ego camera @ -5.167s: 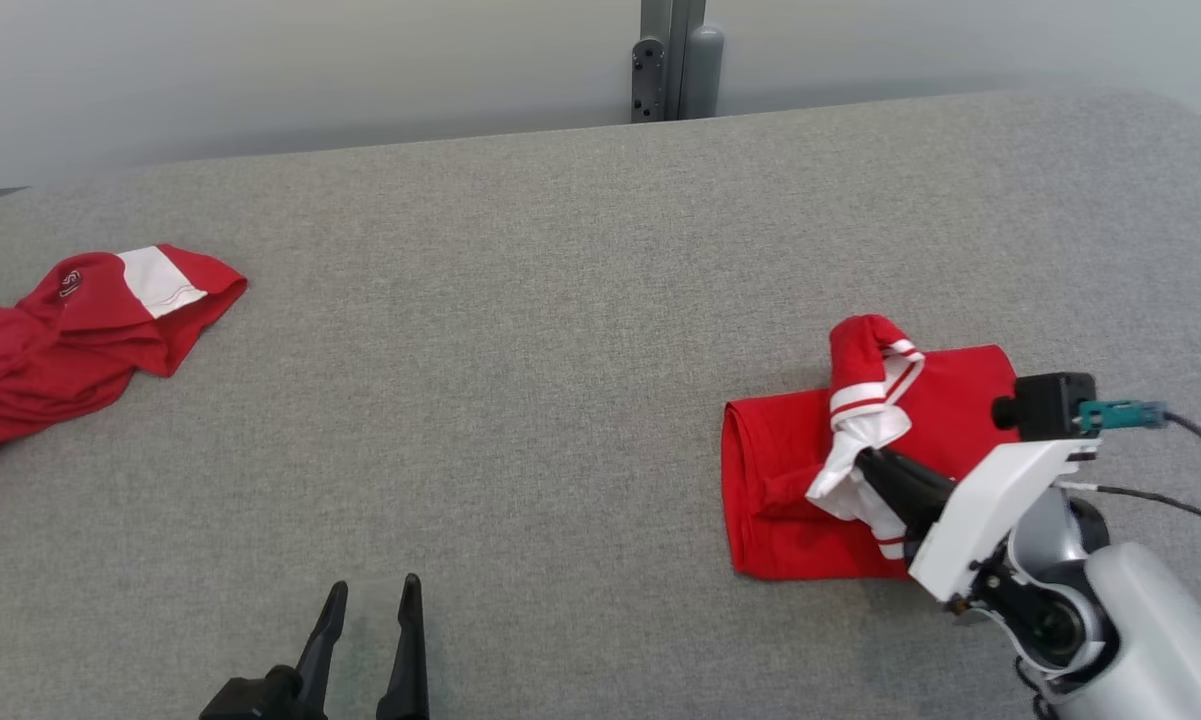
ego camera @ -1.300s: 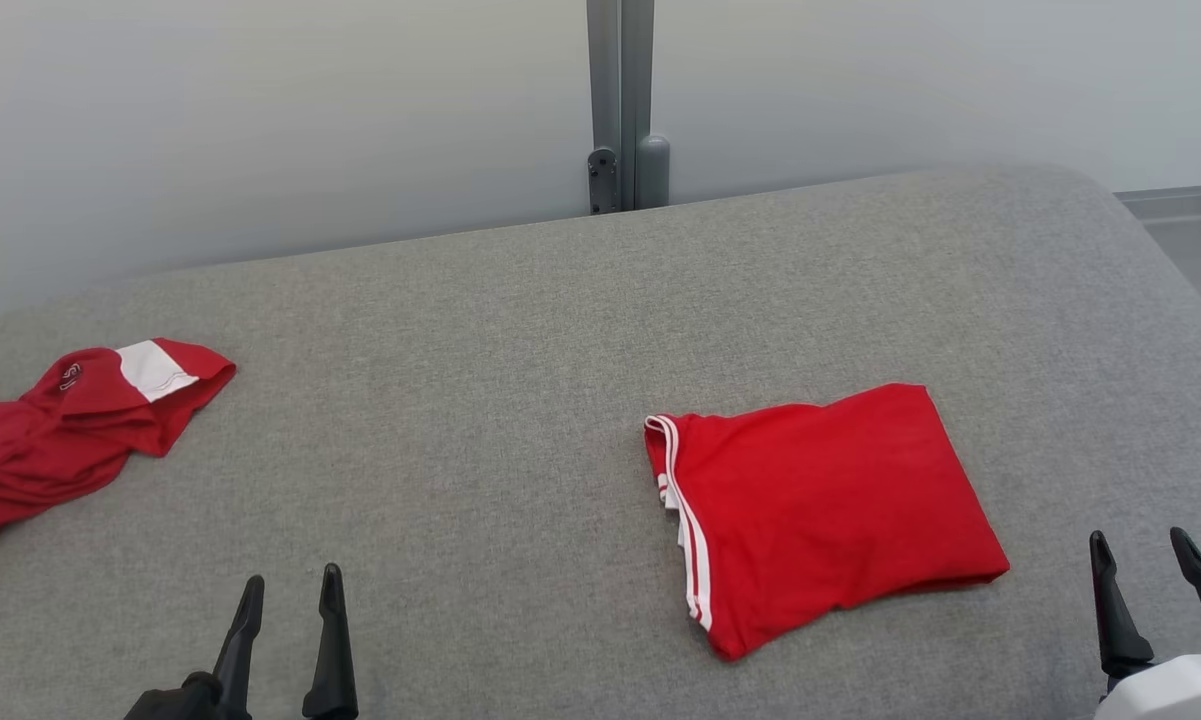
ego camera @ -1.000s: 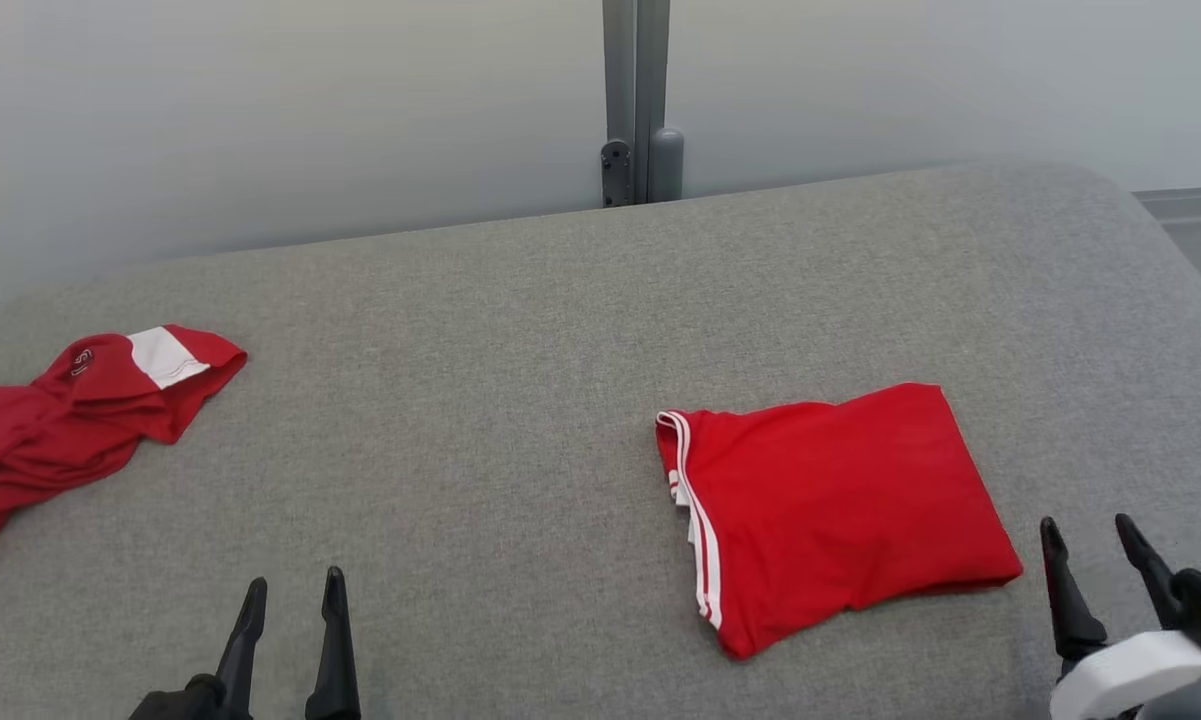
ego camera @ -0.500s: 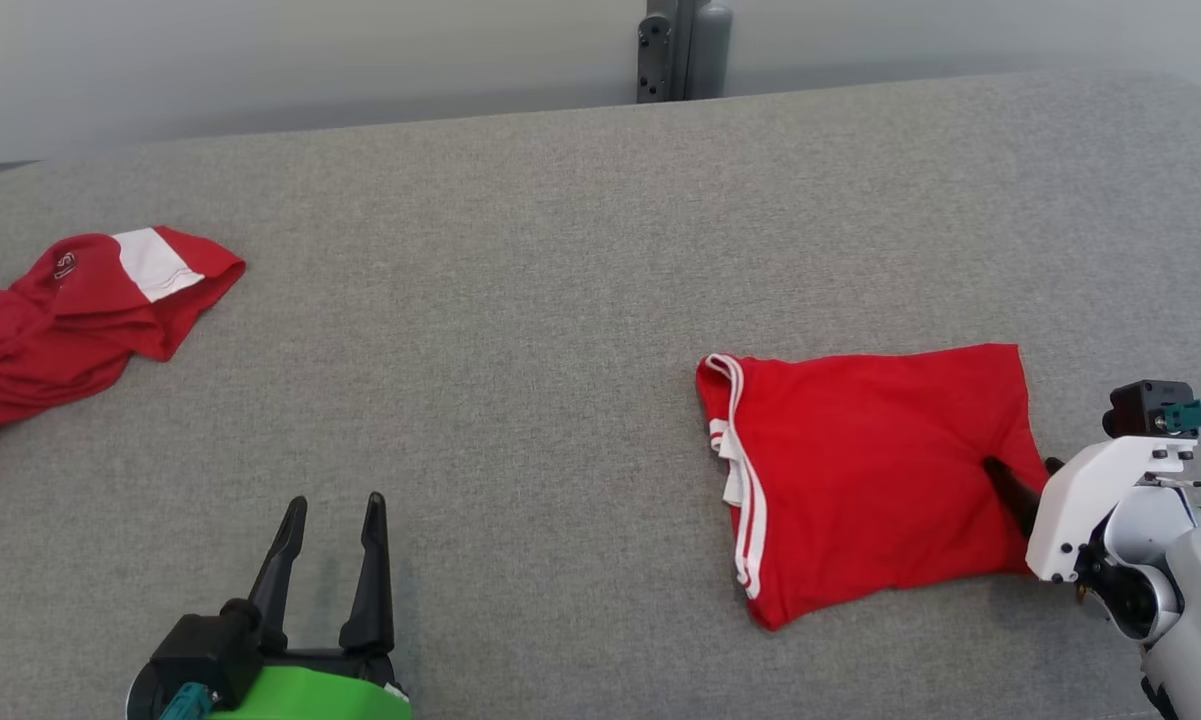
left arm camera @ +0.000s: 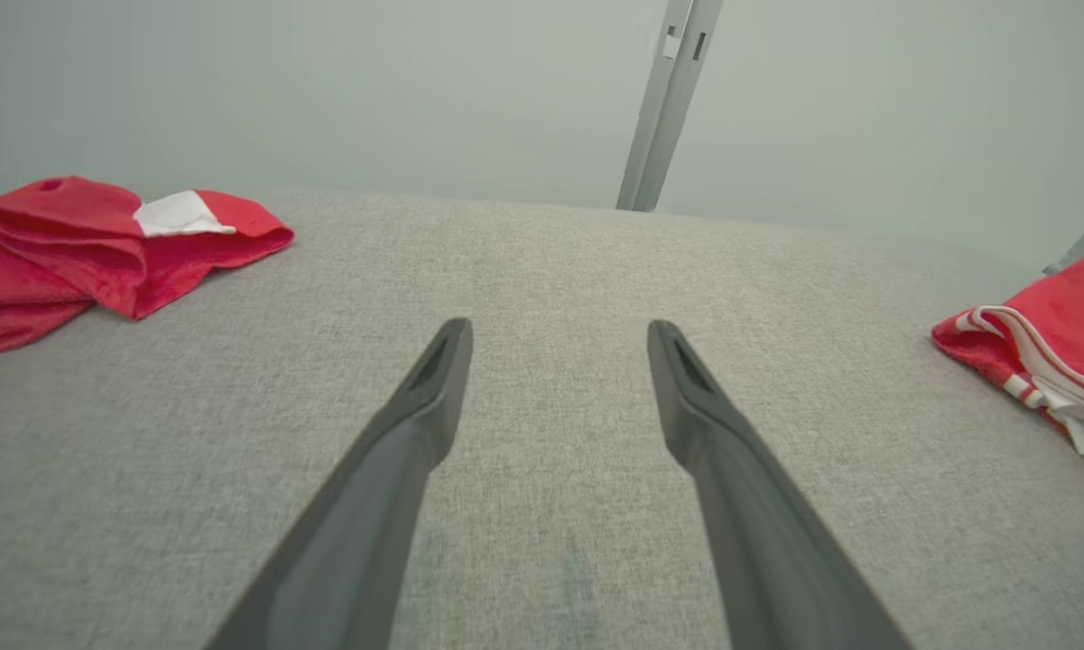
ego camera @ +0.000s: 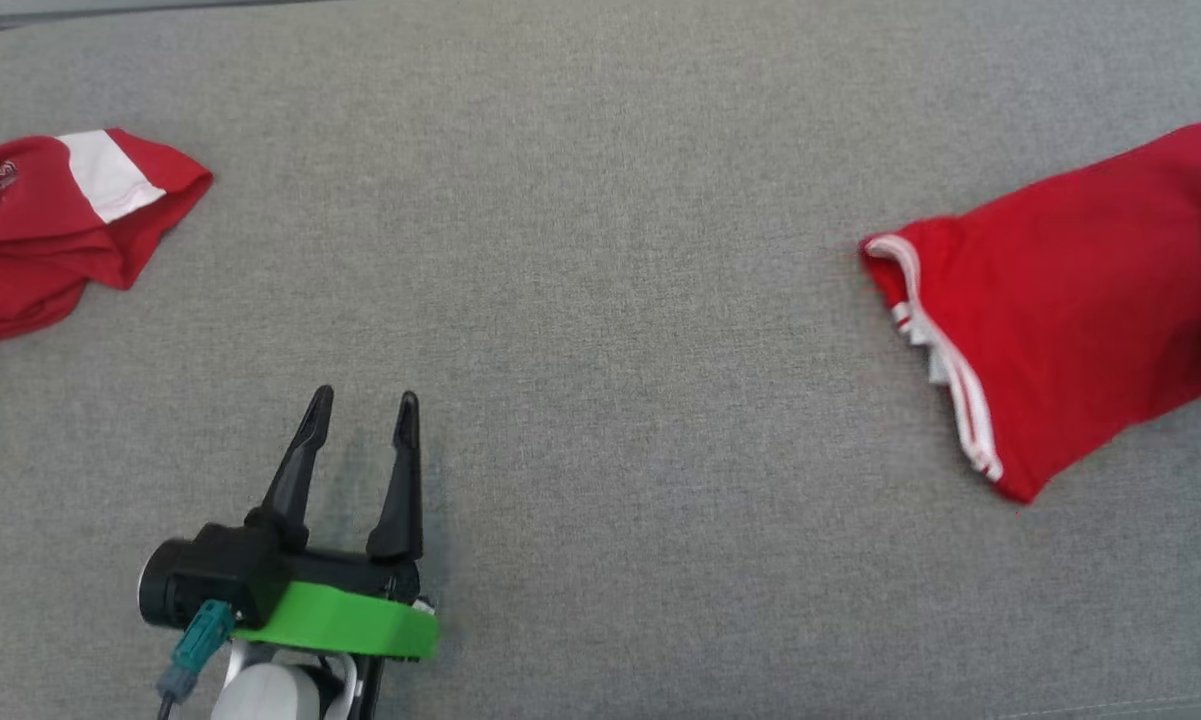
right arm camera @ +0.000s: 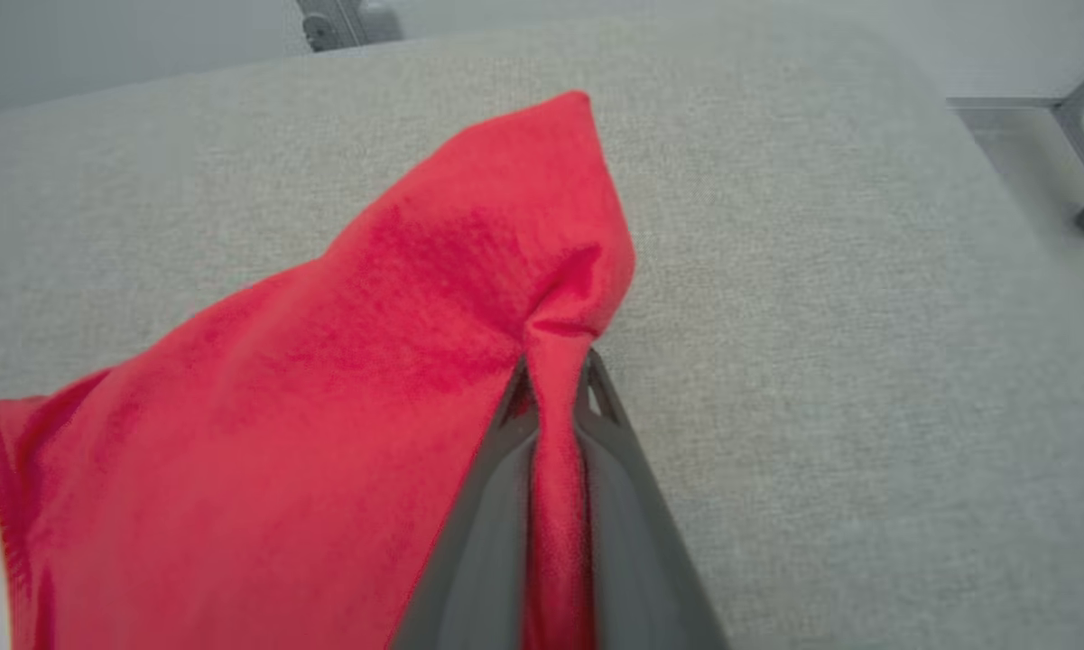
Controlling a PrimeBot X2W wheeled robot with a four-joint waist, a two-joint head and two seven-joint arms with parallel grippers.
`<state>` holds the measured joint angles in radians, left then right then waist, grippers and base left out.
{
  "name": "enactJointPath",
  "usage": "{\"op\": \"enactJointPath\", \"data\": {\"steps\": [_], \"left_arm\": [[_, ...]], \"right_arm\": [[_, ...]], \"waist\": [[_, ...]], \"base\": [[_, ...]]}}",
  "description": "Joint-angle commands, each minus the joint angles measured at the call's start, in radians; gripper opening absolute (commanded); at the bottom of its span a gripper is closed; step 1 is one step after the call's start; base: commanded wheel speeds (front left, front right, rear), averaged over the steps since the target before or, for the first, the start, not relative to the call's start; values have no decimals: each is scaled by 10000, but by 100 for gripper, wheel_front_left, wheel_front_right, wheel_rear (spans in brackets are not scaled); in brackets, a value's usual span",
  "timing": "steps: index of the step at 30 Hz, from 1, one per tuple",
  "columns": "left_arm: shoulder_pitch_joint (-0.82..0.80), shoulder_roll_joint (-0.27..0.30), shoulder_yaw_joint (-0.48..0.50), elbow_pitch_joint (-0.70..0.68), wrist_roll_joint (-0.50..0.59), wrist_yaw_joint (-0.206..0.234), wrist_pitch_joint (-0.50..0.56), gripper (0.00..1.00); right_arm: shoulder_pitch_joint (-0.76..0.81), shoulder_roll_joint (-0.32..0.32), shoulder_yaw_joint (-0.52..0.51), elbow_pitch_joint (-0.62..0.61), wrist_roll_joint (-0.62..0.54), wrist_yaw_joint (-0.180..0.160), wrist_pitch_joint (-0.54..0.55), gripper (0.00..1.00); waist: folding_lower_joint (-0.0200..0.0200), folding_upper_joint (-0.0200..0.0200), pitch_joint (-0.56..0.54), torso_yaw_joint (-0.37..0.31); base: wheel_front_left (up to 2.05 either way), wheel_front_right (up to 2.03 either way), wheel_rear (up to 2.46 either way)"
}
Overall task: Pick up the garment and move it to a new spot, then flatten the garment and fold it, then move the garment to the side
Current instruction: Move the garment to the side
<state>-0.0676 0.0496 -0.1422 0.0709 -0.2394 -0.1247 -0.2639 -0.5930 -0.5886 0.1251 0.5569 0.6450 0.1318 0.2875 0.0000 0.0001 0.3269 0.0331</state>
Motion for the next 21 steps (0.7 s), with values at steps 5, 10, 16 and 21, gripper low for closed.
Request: {"op": "enactJointPath", "data": {"steps": [5,10,16,21], "left_arm": [[-909,20,-480,-280,230,-63,-5,100],[-1028,148,-752,-554,276,-67,-5,100],[-933,310,-644,-645,239,-67,-5,100],[-1006,218,-397,-661,109,-68,-5,100]], "right_arm": [[-1120,-1349,-1002,840,-840,-19,-243,0],[-1657,-2141,-1783,1562,-1690,-21,-342,0],[-2322,-2120,-2716,2406,-3489,-19,-1703,100],[-2353,-1645,-3059,2597,-4786,-21,-2446,100]], "waist": [[0,-1,1803,74],[0,-1,2408,146],[0,-1,2567,105],[0,-1,2118,52]], "base": [[0,0,0],[0,0,0],[0,0,0],[0,0,0]]}}
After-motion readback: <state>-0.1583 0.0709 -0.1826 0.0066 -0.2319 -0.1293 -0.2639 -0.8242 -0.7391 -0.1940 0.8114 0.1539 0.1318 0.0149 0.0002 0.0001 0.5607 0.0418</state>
